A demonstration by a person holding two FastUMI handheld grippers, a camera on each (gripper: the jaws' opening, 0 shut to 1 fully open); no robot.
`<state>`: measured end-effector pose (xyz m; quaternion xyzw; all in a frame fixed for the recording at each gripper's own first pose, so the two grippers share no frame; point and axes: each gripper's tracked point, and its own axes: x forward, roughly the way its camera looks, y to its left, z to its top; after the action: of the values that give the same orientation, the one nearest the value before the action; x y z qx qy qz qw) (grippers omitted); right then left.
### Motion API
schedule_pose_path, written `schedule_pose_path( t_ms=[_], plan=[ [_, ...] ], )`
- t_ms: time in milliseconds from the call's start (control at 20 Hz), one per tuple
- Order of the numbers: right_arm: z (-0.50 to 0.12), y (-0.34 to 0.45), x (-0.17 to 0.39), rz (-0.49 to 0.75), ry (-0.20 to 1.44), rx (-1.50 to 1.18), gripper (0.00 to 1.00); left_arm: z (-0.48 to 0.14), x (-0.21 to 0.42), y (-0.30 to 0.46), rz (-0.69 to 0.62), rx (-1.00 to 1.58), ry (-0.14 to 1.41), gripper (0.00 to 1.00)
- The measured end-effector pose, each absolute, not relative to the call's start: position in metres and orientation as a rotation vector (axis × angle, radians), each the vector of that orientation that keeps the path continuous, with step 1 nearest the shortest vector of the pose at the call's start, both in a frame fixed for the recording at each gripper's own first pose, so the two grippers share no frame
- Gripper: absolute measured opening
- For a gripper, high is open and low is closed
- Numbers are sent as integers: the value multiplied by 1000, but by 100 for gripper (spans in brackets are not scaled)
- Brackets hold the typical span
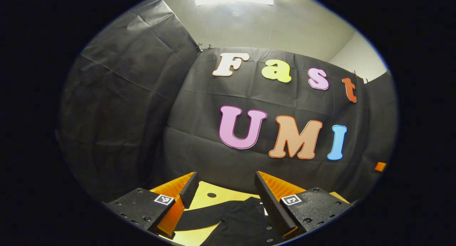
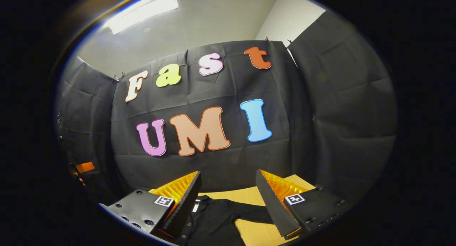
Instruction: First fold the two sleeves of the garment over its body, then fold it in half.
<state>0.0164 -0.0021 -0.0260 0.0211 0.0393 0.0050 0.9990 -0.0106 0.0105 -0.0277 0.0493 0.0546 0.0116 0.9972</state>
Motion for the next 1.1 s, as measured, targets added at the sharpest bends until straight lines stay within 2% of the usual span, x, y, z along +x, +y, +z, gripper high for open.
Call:
schedule_pose_path(
  t_ms=[700,1000,1100],
  plan=[
    [-36,-25,26,-41,107,42,96,-37,-5,15,37,115,130,92],
    [-47,-57,36,-104,118,33,97,-39,-6,17,49,146,136,92],
    [-61,-79,40,-140,147,21,94,-42,-8,18,62,171,142,92]
  ],
)
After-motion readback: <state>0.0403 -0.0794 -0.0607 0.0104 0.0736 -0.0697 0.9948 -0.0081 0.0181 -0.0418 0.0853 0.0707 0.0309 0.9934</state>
